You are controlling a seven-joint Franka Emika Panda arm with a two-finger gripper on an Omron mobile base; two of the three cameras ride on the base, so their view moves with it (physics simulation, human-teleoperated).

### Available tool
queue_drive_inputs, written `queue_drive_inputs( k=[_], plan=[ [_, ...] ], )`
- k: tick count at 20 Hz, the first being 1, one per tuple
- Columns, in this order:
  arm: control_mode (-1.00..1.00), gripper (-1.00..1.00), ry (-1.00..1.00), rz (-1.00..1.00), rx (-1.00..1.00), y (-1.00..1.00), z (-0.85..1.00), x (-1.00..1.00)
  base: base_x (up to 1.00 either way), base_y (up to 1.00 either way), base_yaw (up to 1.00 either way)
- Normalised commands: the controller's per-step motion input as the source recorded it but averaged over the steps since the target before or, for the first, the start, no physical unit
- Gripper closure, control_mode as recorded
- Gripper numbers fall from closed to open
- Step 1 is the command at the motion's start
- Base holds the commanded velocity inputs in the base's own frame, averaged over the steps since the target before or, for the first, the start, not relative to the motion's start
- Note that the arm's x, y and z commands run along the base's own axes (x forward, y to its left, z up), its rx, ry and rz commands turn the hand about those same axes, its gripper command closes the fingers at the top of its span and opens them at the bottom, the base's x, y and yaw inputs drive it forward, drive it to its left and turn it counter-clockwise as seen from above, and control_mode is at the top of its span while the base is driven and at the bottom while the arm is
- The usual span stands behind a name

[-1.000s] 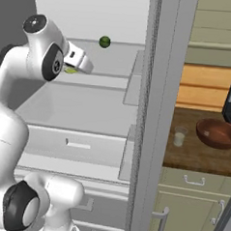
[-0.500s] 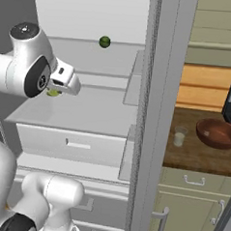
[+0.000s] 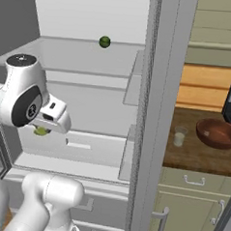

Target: Grab a lemon wedge from the fridge and one ice cube from the ice bowl, and put them in the glass of lemonade.

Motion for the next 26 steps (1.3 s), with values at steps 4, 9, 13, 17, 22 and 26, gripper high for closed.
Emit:
queue_drive_inputs(
  k=[4,9,13,17,22,26],
  plan=[
    [-1.0,1.0,0.07,0.0,0.0,0.0,-0.27,-0.33,0.0,0.0,0.0],
    [-1.0,1.0,0.0,0.0,0.0,0.0,0.0,0.0,0.0,0.0,0.0],
    [-1.0,1.0,0.0,0.0,0.0,0.0,0.0,-0.07,0.0,0.0,0.0],
    [1.0,1.0,-0.01,-0.01,0.0,0.0,0.0,-0.11,-0.62,-0.1,-0.1],
    [1.0,1.0,0.0,0.0,0.0,0.0,0.0,0.0,-1.0,-0.17,-0.25],
    [1.0,1.0,0.0,0.0,0.0,0.0,0.0,0.0,-0.58,-0.27,-0.51]
  ],
)
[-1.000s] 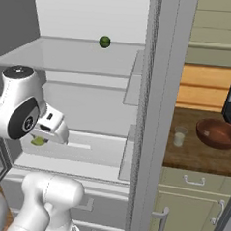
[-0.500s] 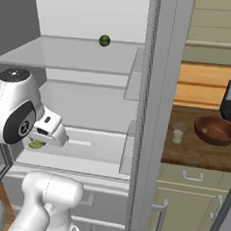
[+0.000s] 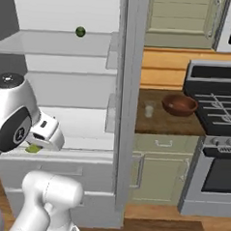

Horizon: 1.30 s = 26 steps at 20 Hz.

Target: Grab a lemon wedge from the fridge and one ice cube from the ice bowl, and put them in the glass of lemonade.

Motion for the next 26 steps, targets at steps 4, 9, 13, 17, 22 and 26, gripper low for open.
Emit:
queue_drive_inputs(
  k=[4,9,13,17,22,26],
  plan=[
    [1.0,1.0,0.0,0.0,0.0,0.0,0.0,0.0,0.03,-0.25,-0.82],
    [1.0,1.0,0.0,0.0,0.0,0.0,0.0,0.0,0.17,-0.39,-0.83],
    [1.0,1.0,0.0,0.0,0.0,0.0,0.0,0.0,0.05,-0.86,-0.54],
    [1.0,1.0,0.0,0.0,0.0,0.0,0.0,0.0,0.48,-0.85,-0.12],
    [1.0,1.0,0.0,0.0,0.0,0.0,0.0,0.0,1.0,-0.27,0.11],
    [1.0,1.0,0.0,0.0,0.0,0.0,0.0,0.0,1.0,-0.41,0.46]
  ],
)
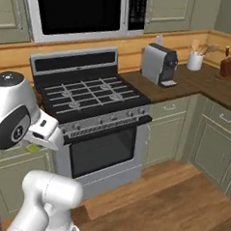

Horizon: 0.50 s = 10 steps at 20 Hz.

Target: Grab a lemon wedge from the fridge and one ice cube from the ice bowl, and put them in the glass of lemonade.

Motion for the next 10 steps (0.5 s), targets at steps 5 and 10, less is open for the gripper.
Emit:
queue_drive_inputs(
  k=[5,10],
  plan=[
    [1.0,1.0,0.0,0.0,0.0,0.0,0.0,0.0,0.72,-0.53,0.67],
    [1.0,1.0,0.0,0.0,0.0,0.0,0.0,0.0,0.33,-0.06,0.45]
  ],
)
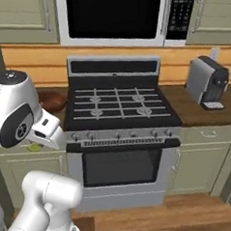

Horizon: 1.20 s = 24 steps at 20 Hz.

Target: Grab a lemon wedge from the fridge and one ice cube from the ice bowl, and put them in the glass of lemonade.

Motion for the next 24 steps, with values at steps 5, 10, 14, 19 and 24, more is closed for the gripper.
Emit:
queue_drive_inputs(
  k=[5,10,14,19,24],
  plan=[
    [1.0,1.0,0.0,0.0,0.0,0.0,0.0,0.0,0.45,0.06,0.5],
    [1.0,1.0,0.0,0.0,0.0,0.0,0.0,0.0,0.59,0.02,0.65],
    [1.0,1.0,0.0,0.0,0.0,0.0,0.0,0.0,0.64,0.0,0.63],
    [1.0,1.0,0.0,0.0,0.0,0.0,0.0,0.0,0.84,-0.21,0.37],
    [1.0,1.0,0.0,0.0,0.0,0.0,0.0,0.0,0.39,-0.04,0.01]
  ],
)
